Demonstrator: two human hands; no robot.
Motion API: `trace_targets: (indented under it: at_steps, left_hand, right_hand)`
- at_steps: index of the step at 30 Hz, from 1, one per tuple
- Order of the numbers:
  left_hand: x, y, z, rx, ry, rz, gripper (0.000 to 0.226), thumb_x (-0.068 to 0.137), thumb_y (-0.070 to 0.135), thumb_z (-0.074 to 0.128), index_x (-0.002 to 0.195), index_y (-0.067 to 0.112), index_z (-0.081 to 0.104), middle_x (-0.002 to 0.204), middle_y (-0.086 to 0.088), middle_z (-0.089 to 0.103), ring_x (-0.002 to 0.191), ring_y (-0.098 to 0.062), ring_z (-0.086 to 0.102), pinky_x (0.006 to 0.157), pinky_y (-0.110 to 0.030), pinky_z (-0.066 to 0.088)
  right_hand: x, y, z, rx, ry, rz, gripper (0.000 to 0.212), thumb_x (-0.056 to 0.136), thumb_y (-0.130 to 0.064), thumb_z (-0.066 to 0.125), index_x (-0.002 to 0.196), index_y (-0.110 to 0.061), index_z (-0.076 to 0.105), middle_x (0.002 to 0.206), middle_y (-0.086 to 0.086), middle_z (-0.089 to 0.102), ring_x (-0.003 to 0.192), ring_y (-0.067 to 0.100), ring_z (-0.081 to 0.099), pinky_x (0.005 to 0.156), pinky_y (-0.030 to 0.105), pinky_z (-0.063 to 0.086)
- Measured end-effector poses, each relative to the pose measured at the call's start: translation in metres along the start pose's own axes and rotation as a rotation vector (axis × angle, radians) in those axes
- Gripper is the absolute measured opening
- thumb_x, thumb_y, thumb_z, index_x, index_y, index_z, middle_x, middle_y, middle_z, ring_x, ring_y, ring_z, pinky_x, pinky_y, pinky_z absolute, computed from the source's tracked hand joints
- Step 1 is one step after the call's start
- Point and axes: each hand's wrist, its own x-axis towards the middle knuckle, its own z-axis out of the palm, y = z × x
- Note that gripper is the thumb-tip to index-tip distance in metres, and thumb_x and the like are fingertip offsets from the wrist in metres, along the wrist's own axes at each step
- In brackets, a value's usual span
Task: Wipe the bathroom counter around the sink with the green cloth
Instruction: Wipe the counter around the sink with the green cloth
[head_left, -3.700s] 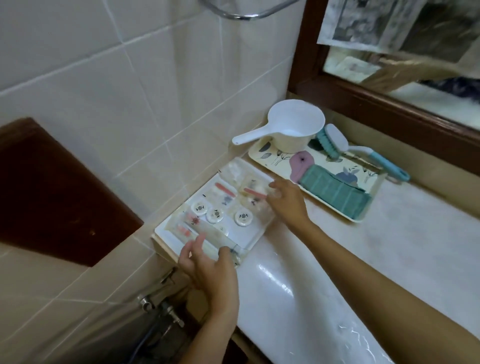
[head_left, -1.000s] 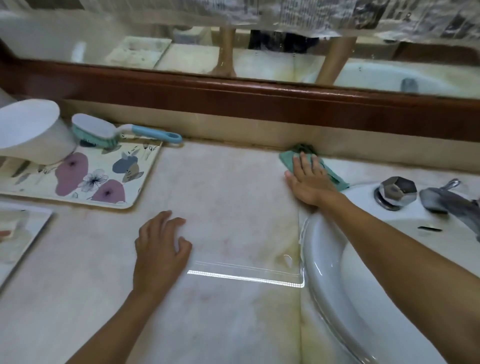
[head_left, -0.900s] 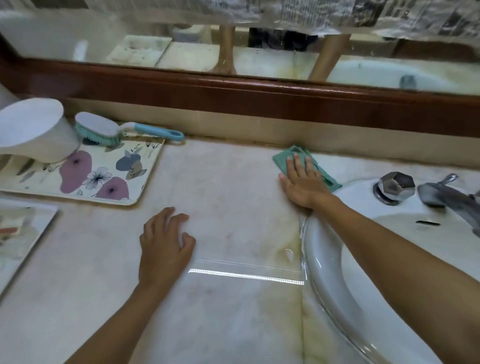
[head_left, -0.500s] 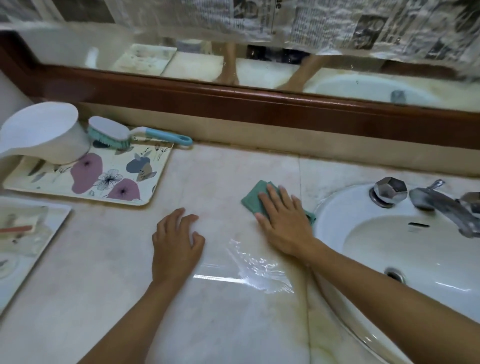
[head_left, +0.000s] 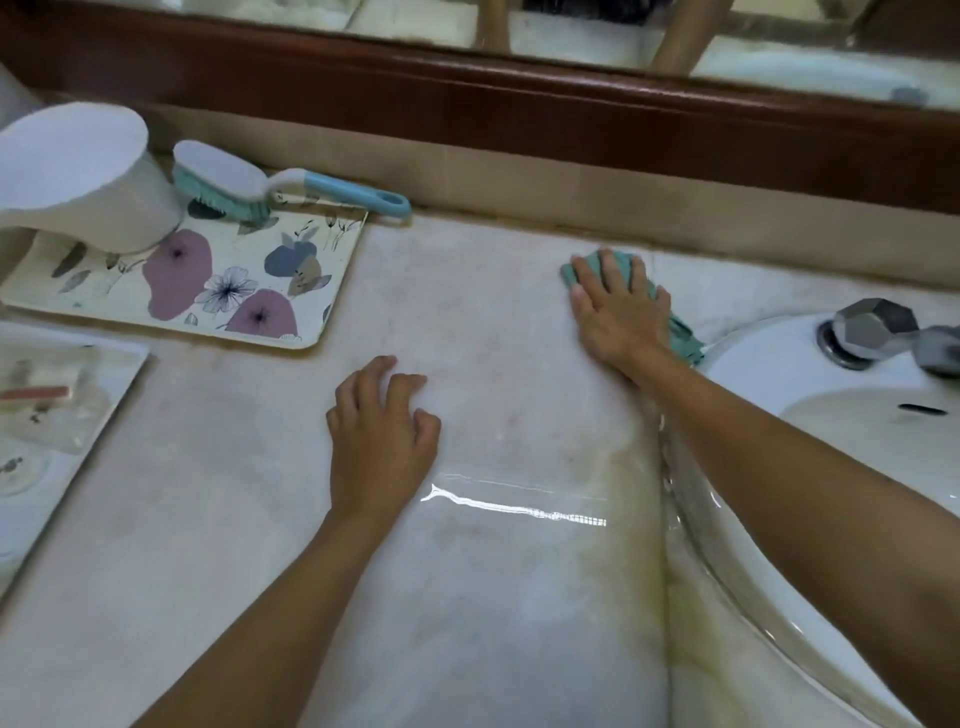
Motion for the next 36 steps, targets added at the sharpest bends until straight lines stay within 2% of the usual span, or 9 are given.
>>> trace_targets:
  at_steps: [9, 12, 14, 16, 19, 23, 27, 31, 36]
  left_hand:
    - [-0.002, -0.005, -0.003, -0.186, -0.036, -0.015, 0.035, 0.084, 0.022, 0.053, 0.117, 0.021, 0.064, 0.141, -0.003, 0.047, 0.131, -0.026, 0.036, 0.105, -0.040, 0.032]
    - [-0.013, -0.011, -0.025, -0.492, -0.060, -0.028, 0.029, 0.084, 0.010, 0.056, 0.109, 0.014, 0.069, 0.136, -0.006, 0.051, 0.125, -0.020, 0.045, 0.104, -0.013, 0.031]
    - [-0.034, -0.026, -0.045, -0.527, -0.049, -0.017, 0.028, 0.083, 0.006, 0.057, 0.106, 0.013, 0.070, 0.133, -0.005, 0.053, 0.121, -0.017, 0.049, 0.098, -0.003, 0.027]
    - [-0.060, -0.053, -0.065, -0.442, 0.003, -0.017, 0.029, 0.081, 0.010, 0.055, 0.105, 0.015, 0.071, 0.130, -0.002, 0.056, 0.119, -0.017, 0.051, 0.100, -0.011, 0.031]
    - [-0.091, -0.106, -0.082, -0.235, 0.077, -0.043, 0.034, 0.080, 0.017, 0.051, 0.108, 0.015, 0.071, 0.131, -0.004, 0.059, 0.119, -0.024, 0.049, 0.101, -0.031, 0.037]
    - [-0.100, -0.141, -0.084, -0.132, 0.011, -0.020, 0.041, 0.085, 0.024, 0.045, 0.119, 0.017, 0.067, 0.139, -0.005, 0.054, 0.127, -0.029, 0.043, 0.103, -0.042, 0.036]
    - [-0.101, -0.141, -0.081, -0.251, 0.035, -0.050, 0.040, 0.085, 0.016, 0.042, 0.115, 0.016, 0.069, 0.136, -0.003, 0.056, 0.126, -0.027, 0.042, 0.105, -0.035, 0.033]
    - [-0.100, -0.142, -0.079, -0.291, 0.019, -0.010, 0.039, 0.086, 0.010, 0.042, 0.113, 0.015, 0.070, 0.134, -0.005, 0.057, 0.125, -0.030, 0.044, 0.107, -0.041, 0.036]
    - [-0.099, -0.146, -0.081, -0.278, 0.042, -0.050, 0.039, 0.086, 0.004, 0.045, 0.115, 0.016, 0.068, 0.137, -0.003, 0.055, 0.128, -0.029, 0.042, 0.105, -0.046, 0.038]
  right_hand:
    - [-0.175, -0.066, 0.041, -0.025, -0.026, -0.358, 0.054, 0.100, -0.047, 0.019, 0.152, -0.039, 0.008, 0.163, -0.009, 0.000, 0.149, 0.022, -0.005, 0.114, 0.045, 0.011]
    - [-0.222, -0.056, 0.047, -0.050, -0.072, -0.494, 0.054, 0.100, -0.049, 0.016, 0.152, -0.042, 0.004, 0.162, -0.014, -0.004, 0.149, 0.016, -0.011, 0.115, 0.040, 0.004]
    - [-0.226, -0.044, 0.044, -0.064, -0.062, -0.563, 0.054, 0.100, -0.049, 0.016, 0.153, -0.040, 0.006, 0.162, -0.015, 0.000, 0.149, 0.012, -0.008, 0.114, 0.037, 0.010]
    - [-0.211, -0.035, 0.038, -0.071, -0.050, -0.542, 0.055, 0.099, -0.051, 0.013, 0.153, -0.038, 0.008, 0.161, -0.017, 0.003, 0.149, 0.010, -0.004, 0.113, 0.038, 0.017]
    - [-0.161, -0.045, 0.034, -0.041, -0.010, -0.325, 0.058, 0.097, -0.052, 0.011, 0.152, -0.037, 0.012, 0.162, -0.013, 0.008, 0.149, 0.016, 0.004, 0.113, 0.044, 0.023]
    - [-0.114, -0.109, 0.036, -0.015, 0.022, -0.153, 0.055, 0.101, -0.045, 0.018, 0.154, -0.028, 0.013, 0.163, -0.005, 0.008, 0.149, 0.024, 0.003, 0.114, 0.049, 0.016]
    - [-0.155, -0.174, 0.050, -0.004, -0.004, -0.281, 0.056, 0.101, -0.043, 0.018, 0.154, -0.027, 0.010, 0.163, -0.005, 0.004, 0.149, 0.024, -0.002, 0.116, 0.048, 0.013]
    - [-0.256, -0.214, 0.074, -0.010, -0.064, -0.422, 0.056, 0.101, -0.044, 0.020, 0.154, -0.029, 0.011, 0.163, -0.006, 0.003, 0.150, 0.022, -0.004, 0.118, 0.047, 0.010]
    - [-0.315, -0.156, 0.069, -0.109, -0.149, -0.750, 0.056, 0.102, -0.045, 0.022, 0.154, -0.032, 0.006, 0.163, -0.008, 0.000, 0.149, 0.019, -0.007, 0.118, 0.041, 0.010]
